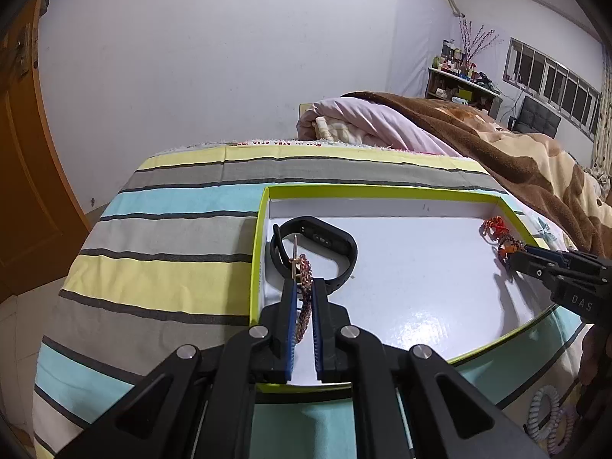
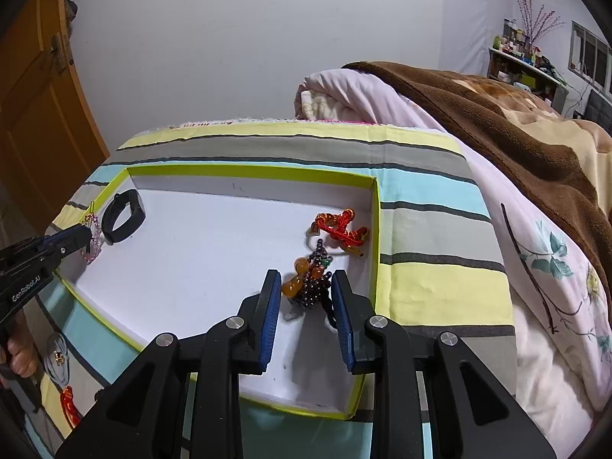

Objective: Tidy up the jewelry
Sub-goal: 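Carry both items into the lime-green box and open both tools, then withdraw both tools from the box back over the remaining jewelry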

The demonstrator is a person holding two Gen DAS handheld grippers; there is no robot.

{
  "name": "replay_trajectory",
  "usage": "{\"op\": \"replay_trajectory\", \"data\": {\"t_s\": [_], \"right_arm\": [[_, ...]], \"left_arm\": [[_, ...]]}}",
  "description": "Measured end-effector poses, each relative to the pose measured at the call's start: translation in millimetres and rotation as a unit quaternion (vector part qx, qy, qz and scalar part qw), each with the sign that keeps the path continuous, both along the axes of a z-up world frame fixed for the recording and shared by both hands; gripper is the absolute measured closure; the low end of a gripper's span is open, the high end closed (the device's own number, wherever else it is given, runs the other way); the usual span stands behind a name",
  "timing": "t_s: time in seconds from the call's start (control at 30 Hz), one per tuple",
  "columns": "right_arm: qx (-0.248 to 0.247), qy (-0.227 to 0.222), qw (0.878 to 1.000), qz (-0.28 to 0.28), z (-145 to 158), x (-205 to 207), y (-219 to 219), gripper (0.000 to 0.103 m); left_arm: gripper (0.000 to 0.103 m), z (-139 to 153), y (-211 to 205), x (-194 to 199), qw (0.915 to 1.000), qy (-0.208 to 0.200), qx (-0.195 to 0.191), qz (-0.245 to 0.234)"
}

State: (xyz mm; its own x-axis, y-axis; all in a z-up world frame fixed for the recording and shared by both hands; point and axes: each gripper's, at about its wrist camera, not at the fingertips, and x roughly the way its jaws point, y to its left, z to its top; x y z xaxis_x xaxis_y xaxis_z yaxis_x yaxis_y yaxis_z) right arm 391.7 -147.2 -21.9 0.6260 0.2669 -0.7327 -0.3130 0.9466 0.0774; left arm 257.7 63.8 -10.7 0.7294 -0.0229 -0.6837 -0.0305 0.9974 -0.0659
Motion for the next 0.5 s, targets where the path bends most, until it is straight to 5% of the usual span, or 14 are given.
{"op": "replay_trajectory", "data": {"t_s": [0.17, 0.27, 0.5], "right_arm": [[0.002, -0.013, 1.0, 0.001, 7.1, -9.9, -0.2, 0.066], [0.008, -0.021, 1.0, 0.004, 13.2, -21.6, -1.8, 0.066], [0.02, -0.046, 0.999, 0.01, 32.4, -63.2, -8.7, 0.066]], "left_arm": [[0.093, 1.3, 2.3, -3.6, 1.0, 0.0, -0.001, 0.003], [0.086, 5.0, 2.0, -11.3, 1.0, -0.007, -0.005, 0.001], [0.085, 23.7, 0.7, -47.1, 0.9994, -0.034, -0.006, -0.003]]}}
